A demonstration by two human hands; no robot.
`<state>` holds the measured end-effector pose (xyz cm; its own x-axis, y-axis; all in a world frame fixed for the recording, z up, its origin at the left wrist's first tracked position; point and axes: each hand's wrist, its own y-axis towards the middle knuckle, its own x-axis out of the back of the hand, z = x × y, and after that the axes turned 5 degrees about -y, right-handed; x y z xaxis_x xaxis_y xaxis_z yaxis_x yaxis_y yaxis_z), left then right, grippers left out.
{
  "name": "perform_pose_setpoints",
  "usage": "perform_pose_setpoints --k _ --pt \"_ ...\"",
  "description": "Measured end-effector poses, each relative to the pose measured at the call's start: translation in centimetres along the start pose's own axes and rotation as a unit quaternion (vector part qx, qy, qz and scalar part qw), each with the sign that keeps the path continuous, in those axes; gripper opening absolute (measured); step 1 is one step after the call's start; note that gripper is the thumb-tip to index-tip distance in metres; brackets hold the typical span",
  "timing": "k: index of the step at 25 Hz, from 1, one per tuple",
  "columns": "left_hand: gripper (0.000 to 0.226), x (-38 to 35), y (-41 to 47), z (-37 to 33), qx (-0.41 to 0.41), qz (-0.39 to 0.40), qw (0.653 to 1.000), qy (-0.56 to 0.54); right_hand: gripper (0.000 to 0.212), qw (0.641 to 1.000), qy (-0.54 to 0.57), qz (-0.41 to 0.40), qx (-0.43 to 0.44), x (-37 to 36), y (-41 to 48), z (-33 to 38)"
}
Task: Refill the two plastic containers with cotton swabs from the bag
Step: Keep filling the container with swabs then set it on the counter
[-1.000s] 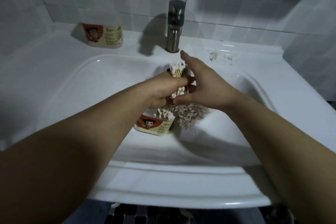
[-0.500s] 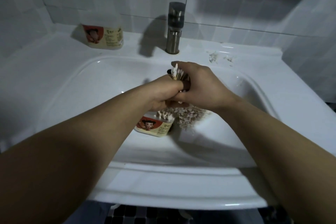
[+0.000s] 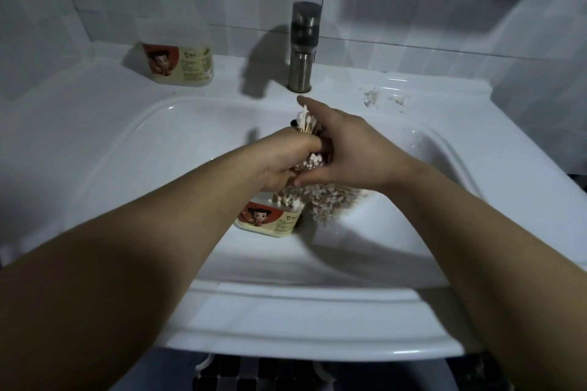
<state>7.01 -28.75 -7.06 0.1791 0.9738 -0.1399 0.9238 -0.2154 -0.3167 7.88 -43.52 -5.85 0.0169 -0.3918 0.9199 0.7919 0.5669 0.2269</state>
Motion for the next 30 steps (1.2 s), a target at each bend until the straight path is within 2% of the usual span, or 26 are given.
perform_pose_setpoints --k 2,3,5,6,7,9,11,14,18,22,26,29,30 --pt "0.011 0.3 0.4 0.0 0.01 -0.032 0.999 0.007 0.12 0.997 0.059 0.007 -0.043 0.5 -0.4 -0.6" --pt "0.01 0.6 0.7 0.0 0.008 -0.049 0.999 0.005 0.11 0.994 0.082 0.003 -0.069 0.7 -0.6 -0.9" --pt "0.015 0.9 1.0 -0.1 -0.007 -0.076 0.997 -0.008 0.068 0.99 0.072 -0.011 -0.118 1.1 -0.6 -2.1" --pt "0.018 1.1 1.1 0.0 -0.017 -0.083 0.996 -0.009 0.045 0.99 0.021 -0.009 -0.14 1.2 -0.6 -2.7" --pt "0.018 1.3 1.2 0.0 -0.024 -0.088 0.996 -0.006 0.035 0.986 -0.041 0.011 -0.158 1.2 -0.5 -3.1" --pt "0.017 1.4 1.3 0.2 -0.029 -0.09 0.996 0.006 0.039 0.974 -0.12 0.095 -0.168 0.7 -0.4 -3.4" --pt "0.018 1.3 1.3 0.3 -0.03 -0.086 0.996 0.019 0.044 0.963 -0.145 0.169 -0.15 0.2 -0.5 -3.0" --pt "0.021 1.2 1.3 0.4 -0.037 -0.079 0.996 0.027 0.042 0.962 -0.133 0.2 -0.134 -0.1 -0.5 -2.4" --pt "0.017 1.2 1.4 0.6 -0.042 -0.072 0.996 0.033 0.02 0.963 -0.122 0.192 -0.145 -0.7 -0.2 -2.4" --pt "0.015 1.1 1.4 0.7 -0.052 -0.062 0.996 0.047 0.025 0.965 -0.122 0.181 -0.148 -0.5 -0.2 -2.5" --pt "0.014 0.5 1.4 0.6 -0.113 -0.008 0.993 0.026 0.013 0.974 -0.118 0.118 -0.152 0.3 -0.1 -2.5" --pt "0.019 0.0 1.5 0.9 -0.13 0.019 0.988 0.08 0.028 0.98 -0.117 0.067 -0.146 0.9 -0.1 -2.7" --pt "0.019 0.1 1.7 1.2 -0.126 0.019 0.986 0.105 0.026 0.981 -0.107 0.06 -0.148 1.2 -0.1 -2.7"
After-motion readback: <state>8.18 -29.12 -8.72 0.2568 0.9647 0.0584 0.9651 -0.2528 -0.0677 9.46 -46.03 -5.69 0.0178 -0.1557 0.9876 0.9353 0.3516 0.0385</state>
